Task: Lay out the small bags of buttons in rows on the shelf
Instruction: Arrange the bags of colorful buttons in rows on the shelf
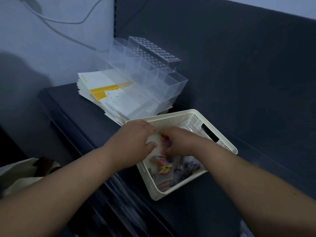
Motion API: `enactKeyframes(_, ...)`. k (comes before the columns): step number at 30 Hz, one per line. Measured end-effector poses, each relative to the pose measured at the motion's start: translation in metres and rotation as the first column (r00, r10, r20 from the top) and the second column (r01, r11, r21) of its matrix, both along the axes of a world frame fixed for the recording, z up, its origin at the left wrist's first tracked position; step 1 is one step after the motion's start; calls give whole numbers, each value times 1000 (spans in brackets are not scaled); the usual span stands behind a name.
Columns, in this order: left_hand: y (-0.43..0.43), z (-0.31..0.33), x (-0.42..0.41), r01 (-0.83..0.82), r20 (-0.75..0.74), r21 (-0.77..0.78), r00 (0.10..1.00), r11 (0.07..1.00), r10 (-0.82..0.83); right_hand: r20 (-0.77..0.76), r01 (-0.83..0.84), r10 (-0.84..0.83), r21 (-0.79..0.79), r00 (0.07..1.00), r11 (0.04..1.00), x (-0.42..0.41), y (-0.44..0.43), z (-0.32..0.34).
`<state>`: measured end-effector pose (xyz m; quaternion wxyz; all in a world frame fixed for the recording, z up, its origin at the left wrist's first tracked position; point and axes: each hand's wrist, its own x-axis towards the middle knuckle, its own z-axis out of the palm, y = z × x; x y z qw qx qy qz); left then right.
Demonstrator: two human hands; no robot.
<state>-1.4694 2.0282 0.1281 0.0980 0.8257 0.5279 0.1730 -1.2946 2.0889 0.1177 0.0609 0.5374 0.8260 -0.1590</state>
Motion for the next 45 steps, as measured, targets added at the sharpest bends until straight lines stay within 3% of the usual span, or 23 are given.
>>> enactKeyframes(7, 2, -2, 1, -2, -39, -14, 999, 1000, 1, 70, -11, 13, -23, 997, 1000, 2, 3, -1)
enactKeyframes(8, 2, -2, 1, -1, -37, -21, 999, 1000, 0, 26, 0, 1, -11, 1000, 1000, 4, 4, -1)
enactKeyframes(10, 3, -3, 0, -1, -32, -31, 999, 1000, 0, -211, 85, -94, -50, 973, 995, 9, 4, 2)
enactKeyframes(13, 4, -4, -1, -5, -8, -43, 1000, 999, 5, -605, 157, -264, -225, 751, 962, 16, -2, 14)
enactKeyframes(16, 1, -1, 1, -12, 49, -55, 999, 998, 15, -729, 184, -369, -324, 577, 928, 22, -8, 21)
enactKeyframes(18, -2, 3, 2, -32, 95, -71, 995, 997, 38, -752, 196, -471, -431, 462, 881, 24, -12, 26)
enactKeyframes(21, -3, 9, 4, -61, 286, -180, 952, 982, 112, -747, 141, -572, -561, 339, 816, 23, -20, 31)
enactKeyframes(24, -1, 14, 9, -9, 459, -310, 874, 951, 158, -753, 76, -570, -580, 330, 811, 19, -28, 35)
enactKeyframes(28, -2, 21, 16, -13, 500, -332, 845, 943, 188, -771, 17, -559, -583, 306, 813, 14, -40, 41)
enactKeyframes(32, -8, 31, 22, 48, 642, -433, 717, 900, 270, -772, 3, -590, -607, 238, 795, 22, -55, 49)
enactKeyframes(38, -23, 47, 54, 234, 714, -500, 656, 834, 244, -778, 162, -619, -601, 103, 783, 39, -83, 63)
enactKeyframes(45, -43, 56, 102, 305, 742, -449, 651, 840, 161, -807, 273, -588, -556, 49, 785, 89, -125, 75)
